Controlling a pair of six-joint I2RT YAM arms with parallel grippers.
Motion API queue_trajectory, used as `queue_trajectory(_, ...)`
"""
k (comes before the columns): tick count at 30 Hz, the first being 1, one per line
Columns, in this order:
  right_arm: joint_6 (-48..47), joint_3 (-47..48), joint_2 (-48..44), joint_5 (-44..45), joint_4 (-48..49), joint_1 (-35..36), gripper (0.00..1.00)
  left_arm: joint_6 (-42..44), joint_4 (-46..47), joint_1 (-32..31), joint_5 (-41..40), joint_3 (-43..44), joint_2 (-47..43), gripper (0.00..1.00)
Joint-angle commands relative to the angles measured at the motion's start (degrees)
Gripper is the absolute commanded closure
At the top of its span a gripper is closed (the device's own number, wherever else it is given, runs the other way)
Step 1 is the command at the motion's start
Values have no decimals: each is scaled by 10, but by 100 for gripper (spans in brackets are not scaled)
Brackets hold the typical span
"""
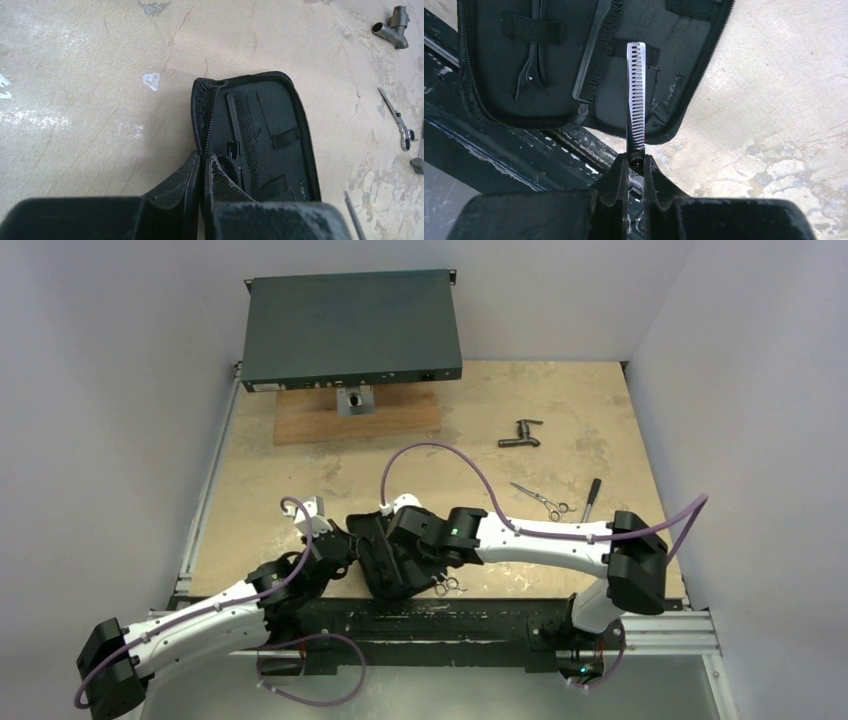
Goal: Sort the hair-cutting tools
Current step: Place the scissors in the hairdressing tool bag.
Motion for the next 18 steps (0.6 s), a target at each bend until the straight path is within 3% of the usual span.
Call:
queue_trajectory(1, -44, 37, 44, -20, -93, 6, 100, -1, 36, -10, -28, 23, 8, 100)
queue_trajectory(18, -83, 67, 137, -96, -107, 6, 100, 9, 41, -25, -39, 20, -29, 100)
